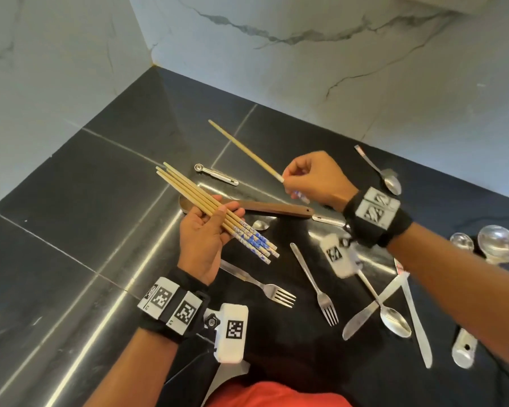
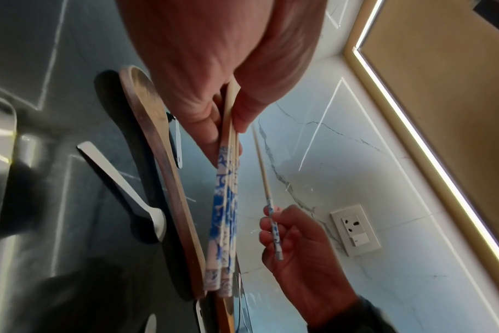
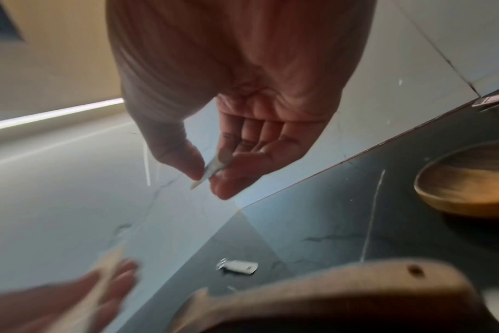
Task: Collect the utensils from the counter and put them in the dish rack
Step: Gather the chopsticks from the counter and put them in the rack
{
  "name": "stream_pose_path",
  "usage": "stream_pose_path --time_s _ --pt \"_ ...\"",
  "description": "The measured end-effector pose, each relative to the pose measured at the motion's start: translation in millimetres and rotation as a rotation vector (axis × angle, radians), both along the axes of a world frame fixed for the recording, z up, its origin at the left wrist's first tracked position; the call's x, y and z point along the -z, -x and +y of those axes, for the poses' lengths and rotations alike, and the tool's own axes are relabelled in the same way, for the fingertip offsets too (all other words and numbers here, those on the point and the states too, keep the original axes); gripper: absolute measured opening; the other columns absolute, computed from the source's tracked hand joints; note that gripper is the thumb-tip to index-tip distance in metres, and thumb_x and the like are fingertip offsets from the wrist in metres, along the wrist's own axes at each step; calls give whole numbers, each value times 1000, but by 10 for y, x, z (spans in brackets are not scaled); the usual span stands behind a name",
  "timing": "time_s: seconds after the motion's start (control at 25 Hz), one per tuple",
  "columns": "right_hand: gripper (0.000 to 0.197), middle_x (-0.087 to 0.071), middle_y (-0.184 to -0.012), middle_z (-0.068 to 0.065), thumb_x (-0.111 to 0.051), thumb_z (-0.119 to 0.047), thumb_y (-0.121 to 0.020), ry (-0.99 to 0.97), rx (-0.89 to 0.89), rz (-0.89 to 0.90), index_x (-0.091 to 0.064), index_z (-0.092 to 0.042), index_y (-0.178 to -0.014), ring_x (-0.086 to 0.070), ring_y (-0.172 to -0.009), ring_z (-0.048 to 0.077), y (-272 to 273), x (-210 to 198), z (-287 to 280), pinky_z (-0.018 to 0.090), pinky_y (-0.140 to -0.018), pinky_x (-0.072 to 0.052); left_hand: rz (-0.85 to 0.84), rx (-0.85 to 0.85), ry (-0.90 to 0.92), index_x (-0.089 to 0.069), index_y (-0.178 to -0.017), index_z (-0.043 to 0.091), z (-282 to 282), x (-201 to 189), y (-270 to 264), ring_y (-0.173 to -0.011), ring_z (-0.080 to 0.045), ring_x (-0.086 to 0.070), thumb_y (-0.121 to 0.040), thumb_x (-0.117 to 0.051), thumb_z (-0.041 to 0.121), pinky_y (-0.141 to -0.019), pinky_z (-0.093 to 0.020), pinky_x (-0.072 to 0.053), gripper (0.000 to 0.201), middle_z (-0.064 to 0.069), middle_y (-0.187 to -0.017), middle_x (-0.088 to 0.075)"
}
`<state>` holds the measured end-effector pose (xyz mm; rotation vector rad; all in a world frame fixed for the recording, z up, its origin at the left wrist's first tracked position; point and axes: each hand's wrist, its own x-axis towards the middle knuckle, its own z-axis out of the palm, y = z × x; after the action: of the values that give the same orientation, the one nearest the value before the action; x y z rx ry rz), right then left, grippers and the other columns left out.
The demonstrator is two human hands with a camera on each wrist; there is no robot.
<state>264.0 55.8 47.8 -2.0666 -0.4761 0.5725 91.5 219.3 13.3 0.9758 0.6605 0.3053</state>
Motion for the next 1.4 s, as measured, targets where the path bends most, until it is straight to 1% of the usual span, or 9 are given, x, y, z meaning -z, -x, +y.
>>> stream_pose_path --time_s 0.12,0.24,0.52,0.72,0.88,1.04,1.16,1.28,1.4 --pt "4 -71 -62 0 -75 -6 -76 -19 -85 -32 -76 -8 -80 -62 -51 6 624 -23 -254 17 -52 -49 -1 42 36 -54 -121 3 -192 -22 -8 -102 -30 -72 -101 -46 4 -94 -47 -57 21 -16 -106 -73" --pt "5 -73 -67 -3 -76 -11 -76 -27 -83 -91 -77 -13 -81 -66 -55 8 999 69 -439 22 -53 -54 -9 79 42 -51 -126 1 -408 -42 20 -105 -33 -71 -101 -47 4 -92 -49 -58 26 -21 -111 -71" --pt "17 -76 -84 -3 -75 -18 -83 -65 -24 -222 -79 -17 -100 -71 -70 14 1271 121 -901 33 -62 -61 -28 150 31 -57 -111 10 -851 -162 215 -111 -37 -67 -102 -45 8 -94 -52 -55 15 -22 -116 -69" --pt "26 -72 -85 -8 -71 -23 -88 -46 -121 -339 -76 -21 -113 -65 -74 9 1448 63 -1362 26 -64 -56 -26 145 12 -54 -121 6 -1322 -219 373 -109 -34 -69 -99 -50 5 -88 -46 -59 22 -15 -107 -72" --pt "27 -70 -85 -12 -69 -27 -90 -37 -151 -349 -74 -26 -116 -64 -75 8 1585 0 -1808 23 -66 -53 -46 156 -29 -58 -108 9 -1735 -285 511 -102 -32 -71 -98 -51 4 -81 -42 -62 14 -13 -99 -74" --pt "40 -67 -95 -13 -62 -41 -95 -21 -167 -224 -60 -28 -133 -64 -77 0 1784 -29 -2248 14 -69 -51 -131 133 -66 -55 -116 6 -2225 -344 660 -94 -26 -72 -99 -50 3 -81 -40 -62 19 -15 -101 -71" --pt "31 -70 -86 1 -57 -37 -99 -105 -125 114 -59 -19 -125 -67 -65 6 1973 10 -2443 18 -59 -54 -164 122 -119 -55 -109 9 -2550 -351 792 -88 -22 -73 -99 -49 1 -80 -38 -62 14 -9 -94 -74" --pt "37 -70 -76 11 -51 -42 -101 -80 -170 236 -61 -8 -112 -66 -59 15 2102 55 -2676 23 -54 -53 -174 182 -269 -57 -104 14 -2829 -330 943 -87 -22 -73 -98 -51 1 -79 -39 -61 15 -11 -95 -73" --pt "39 -67 -75 14 -52 -43 -100 -81 -216 317 -61 -5 -108 -65 -61 22 2218 57 -2873 24 -54 -54 -161 246 -304 -53 -111 8 -3013 -289 1105 -90 -24 -73 -97 -52 4 -78 -39 -61 15 -16 -103 -72"
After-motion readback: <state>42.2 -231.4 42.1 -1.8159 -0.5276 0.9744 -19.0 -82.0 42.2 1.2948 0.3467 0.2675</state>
